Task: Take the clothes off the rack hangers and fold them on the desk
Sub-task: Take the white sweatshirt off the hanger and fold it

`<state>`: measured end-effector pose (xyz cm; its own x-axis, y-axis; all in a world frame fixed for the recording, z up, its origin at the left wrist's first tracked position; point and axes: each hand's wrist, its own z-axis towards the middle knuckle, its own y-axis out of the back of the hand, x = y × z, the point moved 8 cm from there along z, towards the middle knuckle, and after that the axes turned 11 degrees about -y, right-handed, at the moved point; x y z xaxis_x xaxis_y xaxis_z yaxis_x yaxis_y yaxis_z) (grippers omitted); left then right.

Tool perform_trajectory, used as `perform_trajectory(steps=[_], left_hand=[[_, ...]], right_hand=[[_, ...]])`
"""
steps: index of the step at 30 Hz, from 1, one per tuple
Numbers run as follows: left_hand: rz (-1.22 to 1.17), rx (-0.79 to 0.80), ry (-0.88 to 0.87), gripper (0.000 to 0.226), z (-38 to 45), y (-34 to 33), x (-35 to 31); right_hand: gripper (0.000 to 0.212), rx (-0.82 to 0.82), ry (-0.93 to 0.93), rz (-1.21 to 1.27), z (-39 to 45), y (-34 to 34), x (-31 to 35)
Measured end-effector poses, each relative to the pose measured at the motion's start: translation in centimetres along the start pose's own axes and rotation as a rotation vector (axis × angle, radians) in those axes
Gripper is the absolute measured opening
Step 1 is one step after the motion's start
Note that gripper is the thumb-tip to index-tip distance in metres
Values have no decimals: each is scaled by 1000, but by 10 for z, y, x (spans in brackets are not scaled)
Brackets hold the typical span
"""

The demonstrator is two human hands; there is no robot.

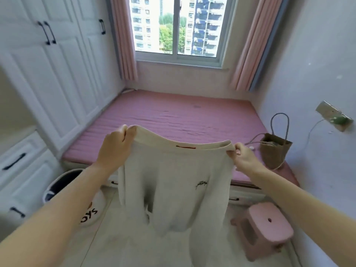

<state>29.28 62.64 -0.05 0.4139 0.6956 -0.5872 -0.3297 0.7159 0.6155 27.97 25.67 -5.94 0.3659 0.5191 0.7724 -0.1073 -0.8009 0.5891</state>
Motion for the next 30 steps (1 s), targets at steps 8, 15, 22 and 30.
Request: perform_trajectory(steps=[8,15,22,30], left_hand=[[220,42,138,64,-68,89,46],[247,10,374,77,-144,180,71],[347,-196,457,68,-204,274,54],[814,-705,431,41,-300,407,0]], right_hand=[[21,100,240,92,27,-85,99],[31,269,507,20,1,-155,183],[15,436,729,22,-63,-224,252],[16,491,1097,116,-197,-311,346]])
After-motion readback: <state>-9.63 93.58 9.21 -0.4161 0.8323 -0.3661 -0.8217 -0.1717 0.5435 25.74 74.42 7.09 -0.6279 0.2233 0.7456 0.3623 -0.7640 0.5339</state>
